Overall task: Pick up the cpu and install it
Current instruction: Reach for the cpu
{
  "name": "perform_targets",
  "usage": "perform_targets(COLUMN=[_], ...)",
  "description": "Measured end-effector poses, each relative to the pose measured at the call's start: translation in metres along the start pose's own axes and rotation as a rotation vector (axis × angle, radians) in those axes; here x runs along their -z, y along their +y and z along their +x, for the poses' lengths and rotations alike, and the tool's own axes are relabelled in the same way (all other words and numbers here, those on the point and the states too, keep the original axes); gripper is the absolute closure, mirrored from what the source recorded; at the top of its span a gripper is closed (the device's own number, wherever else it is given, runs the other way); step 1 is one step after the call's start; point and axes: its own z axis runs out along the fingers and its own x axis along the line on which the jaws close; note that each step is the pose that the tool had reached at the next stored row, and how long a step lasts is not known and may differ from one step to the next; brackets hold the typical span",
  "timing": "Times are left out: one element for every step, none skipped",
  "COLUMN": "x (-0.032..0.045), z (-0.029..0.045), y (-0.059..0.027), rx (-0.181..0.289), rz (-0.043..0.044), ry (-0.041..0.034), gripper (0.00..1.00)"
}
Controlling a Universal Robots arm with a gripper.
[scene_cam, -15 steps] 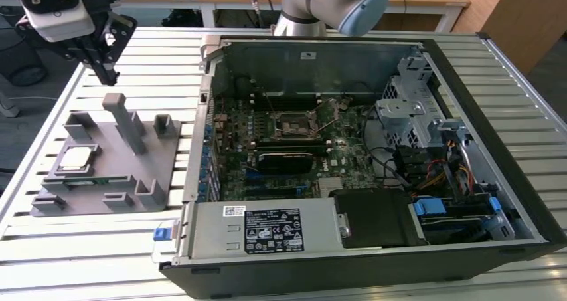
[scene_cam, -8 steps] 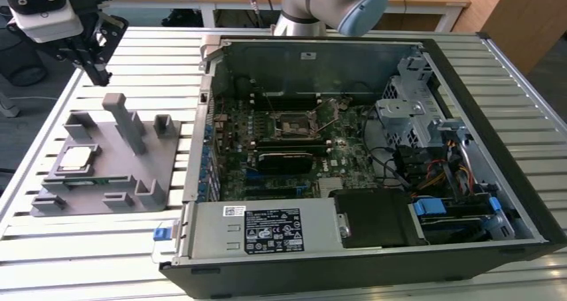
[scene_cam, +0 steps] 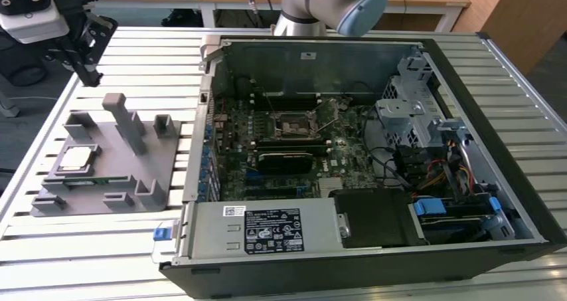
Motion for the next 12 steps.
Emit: perform_targets(x=[-0.0002, -0.0003, -0.0004, -0.0007, -0.0008, -0.0011, -0.0012, -0.0013, -0.0015, -0.0016, -0.0018, -0.0020], z=[0.0016, 0.0032, 0.0047, 0.0063, 0.0078, 0.0095, 0.0111, 0.0128, 0.0143, 0.0157, 0.0174, 0.0193], y=[-0.0001, -0.0002, -0.0003, -0.0005, -0.0006, -0.0007, -0.0009, -0.0010, -0.0011, -0.0012, -0.0013, -0.0015], rx=[0.000, 0.000, 0.000, 0.000, 0.000, 0.000, 0.000, 0.000, 0.000, 0.000, 0.000, 0.000], rz=[0.0000, -0.0001, 0.0000, -0.0001, 0.0000, -0.0001, 0.0000, 0.0000, 0.0000, 0.0000, 0.0000, 0.0000], ry=[0.0000, -0.0001, 0.0000, -0.0001, 0.0000, -0.0001, 0.0000, 0.0001, 0.0001, 0.0000, 0.0000, 0.0000], gripper=[0.89, 0.89, 0.89, 0.89, 0.89, 0.89, 0.89, 0.89, 0.89, 0.89, 0.89, 0.89])
